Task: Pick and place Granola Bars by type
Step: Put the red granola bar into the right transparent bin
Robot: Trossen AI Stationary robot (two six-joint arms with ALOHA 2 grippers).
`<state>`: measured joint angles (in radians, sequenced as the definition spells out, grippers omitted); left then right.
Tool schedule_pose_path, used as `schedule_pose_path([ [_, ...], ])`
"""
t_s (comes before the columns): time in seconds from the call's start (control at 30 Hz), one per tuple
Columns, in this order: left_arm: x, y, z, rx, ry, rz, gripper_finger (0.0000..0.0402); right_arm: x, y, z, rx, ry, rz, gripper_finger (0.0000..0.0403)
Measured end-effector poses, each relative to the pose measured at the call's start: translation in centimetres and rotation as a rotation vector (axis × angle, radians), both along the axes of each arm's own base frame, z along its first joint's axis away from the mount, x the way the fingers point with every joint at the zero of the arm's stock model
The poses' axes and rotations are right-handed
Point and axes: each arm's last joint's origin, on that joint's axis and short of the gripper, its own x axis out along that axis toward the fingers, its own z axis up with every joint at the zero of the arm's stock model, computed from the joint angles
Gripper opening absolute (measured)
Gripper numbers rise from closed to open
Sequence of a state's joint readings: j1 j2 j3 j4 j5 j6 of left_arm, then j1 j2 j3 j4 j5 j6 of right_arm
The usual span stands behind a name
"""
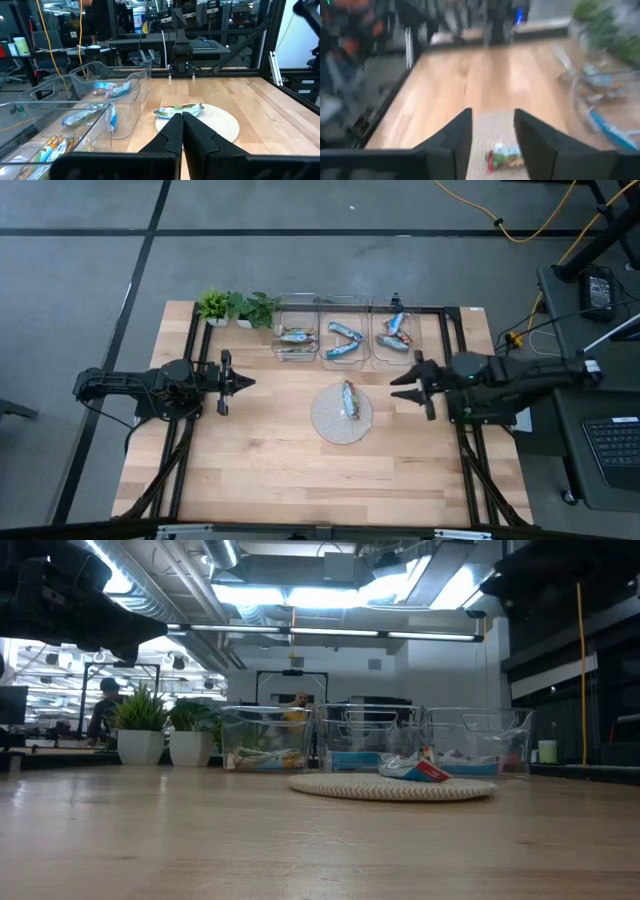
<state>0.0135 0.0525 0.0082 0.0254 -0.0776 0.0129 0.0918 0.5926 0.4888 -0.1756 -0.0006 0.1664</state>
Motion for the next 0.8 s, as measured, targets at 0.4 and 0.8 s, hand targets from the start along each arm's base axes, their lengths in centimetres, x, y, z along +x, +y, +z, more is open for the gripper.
schedule_pose_path([
  [0.4,0.0,0.0,0.0,0.0,0.0,0.0,0.0008,8.1,2.4,3.8,-0.038,0.389,0.069,0.0148],
  [0.8,0.0,0.0,0.0,0.0,0.0,0.0,0.0008,12.7,3.6,-1.1,-0.049,0.621,0.182,0.0151],
])
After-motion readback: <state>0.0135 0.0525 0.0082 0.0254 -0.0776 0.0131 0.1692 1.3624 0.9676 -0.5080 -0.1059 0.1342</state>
